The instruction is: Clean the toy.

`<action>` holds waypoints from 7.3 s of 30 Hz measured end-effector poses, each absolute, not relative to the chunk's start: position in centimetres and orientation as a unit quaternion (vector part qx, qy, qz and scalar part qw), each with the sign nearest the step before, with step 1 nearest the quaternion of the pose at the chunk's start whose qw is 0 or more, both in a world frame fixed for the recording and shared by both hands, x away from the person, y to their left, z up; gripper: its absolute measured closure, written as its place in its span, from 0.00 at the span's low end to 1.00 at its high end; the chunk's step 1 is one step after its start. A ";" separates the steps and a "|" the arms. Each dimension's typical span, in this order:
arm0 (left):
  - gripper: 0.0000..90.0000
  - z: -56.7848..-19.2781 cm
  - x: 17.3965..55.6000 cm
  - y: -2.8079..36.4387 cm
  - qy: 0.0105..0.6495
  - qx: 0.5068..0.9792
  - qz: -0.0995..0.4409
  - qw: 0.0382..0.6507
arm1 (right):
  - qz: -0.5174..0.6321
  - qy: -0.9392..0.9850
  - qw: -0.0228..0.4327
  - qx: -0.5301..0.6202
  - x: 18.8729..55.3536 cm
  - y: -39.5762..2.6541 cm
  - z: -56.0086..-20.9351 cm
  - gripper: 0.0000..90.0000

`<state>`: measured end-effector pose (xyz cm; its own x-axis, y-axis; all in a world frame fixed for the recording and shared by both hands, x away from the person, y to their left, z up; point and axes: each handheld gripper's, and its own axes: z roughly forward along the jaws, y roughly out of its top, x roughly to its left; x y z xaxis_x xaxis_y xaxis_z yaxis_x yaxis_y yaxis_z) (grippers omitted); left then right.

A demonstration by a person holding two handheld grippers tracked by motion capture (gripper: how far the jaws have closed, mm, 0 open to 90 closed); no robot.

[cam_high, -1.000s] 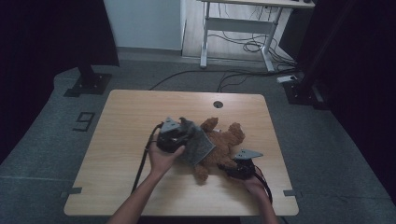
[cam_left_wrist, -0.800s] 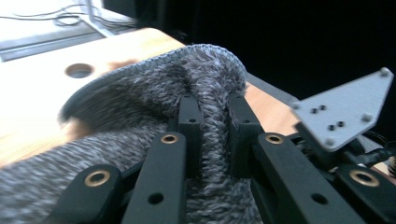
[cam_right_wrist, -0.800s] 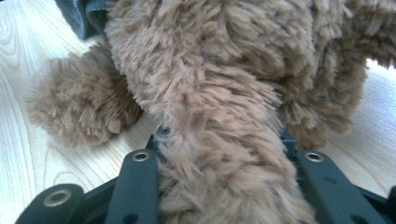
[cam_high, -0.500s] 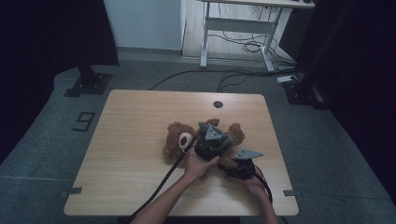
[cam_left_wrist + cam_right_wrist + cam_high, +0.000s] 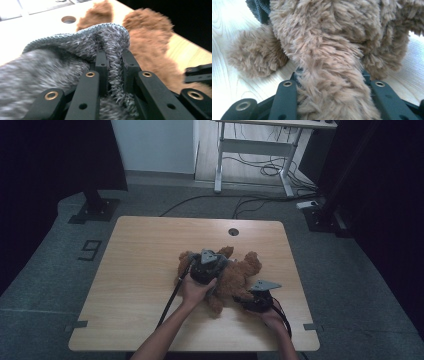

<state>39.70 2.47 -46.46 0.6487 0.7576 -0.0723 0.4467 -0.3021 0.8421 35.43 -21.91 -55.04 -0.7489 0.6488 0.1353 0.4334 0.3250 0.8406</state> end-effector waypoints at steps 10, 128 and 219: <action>0.87 -46.0 40.5 8.7 0.435 0.748 0.189 0.465 | 0.471 0.809 0.114 0.333 35.3 -21.8 -55.0 0.66; 0.88 -43.9 32.8 4.7 0.318 0.771 0.131 0.536 | 0.501 0.786 0.160 0.326 36.7 -19.9 -52.8 0.53; 0.90 -46.1 39.4 9.7 0.421 0.781 0.180 0.425 | 0.511 0.773 0.168 0.337 36.1 -20.3 -53.7 0.57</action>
<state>39.36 9.72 -46.11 0.5802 0.8107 -0.0779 0.5053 -0.2833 0.8151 36.13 -20.27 -53.65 -0.7168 0.6921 0.0845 0.3484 0.2506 0.9032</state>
